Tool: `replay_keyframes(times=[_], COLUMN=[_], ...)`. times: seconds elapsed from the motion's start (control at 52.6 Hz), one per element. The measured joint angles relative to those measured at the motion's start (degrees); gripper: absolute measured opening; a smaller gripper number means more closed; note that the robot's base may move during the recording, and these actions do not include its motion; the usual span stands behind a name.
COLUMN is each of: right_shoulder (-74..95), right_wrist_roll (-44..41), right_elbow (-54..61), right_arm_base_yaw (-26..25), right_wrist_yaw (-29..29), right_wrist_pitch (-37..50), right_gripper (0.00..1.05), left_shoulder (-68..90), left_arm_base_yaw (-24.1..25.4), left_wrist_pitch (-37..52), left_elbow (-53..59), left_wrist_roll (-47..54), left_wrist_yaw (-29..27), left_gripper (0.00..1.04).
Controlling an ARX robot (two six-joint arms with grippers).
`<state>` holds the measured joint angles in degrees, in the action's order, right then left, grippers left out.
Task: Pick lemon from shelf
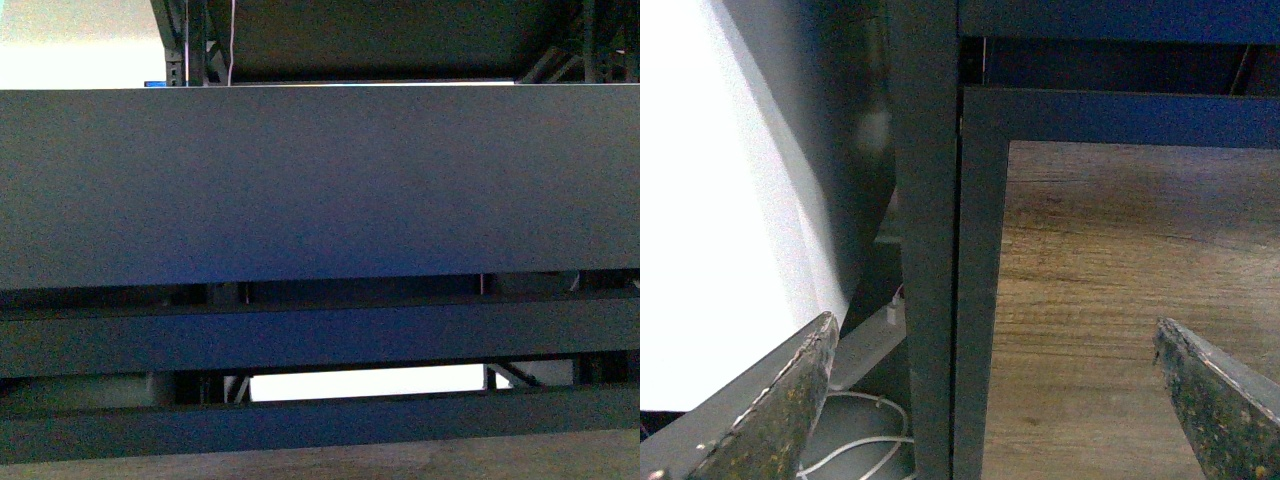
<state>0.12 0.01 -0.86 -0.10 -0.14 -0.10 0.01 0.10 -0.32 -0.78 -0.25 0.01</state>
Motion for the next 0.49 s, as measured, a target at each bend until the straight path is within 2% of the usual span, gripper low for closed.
replay_keyframes(times=[0.494], right_shoulder=[0.0], right_wrist_roll=[0.0], right_elbow=[0.0], right_arm_base_yaw=[0.0], right_wrist_yaw=[0.1], right_wrist_pitch=[0.0], right_gripper=[0.97], left_shoulder=[0.0], left_arm_base_yaw=[0.0], left_wrist_pitch=[0.0], left_elbow=[0.0], left_wrist_roll=[0.0], left_wrist_yaw=[0.0], left_gripper=[0.97])
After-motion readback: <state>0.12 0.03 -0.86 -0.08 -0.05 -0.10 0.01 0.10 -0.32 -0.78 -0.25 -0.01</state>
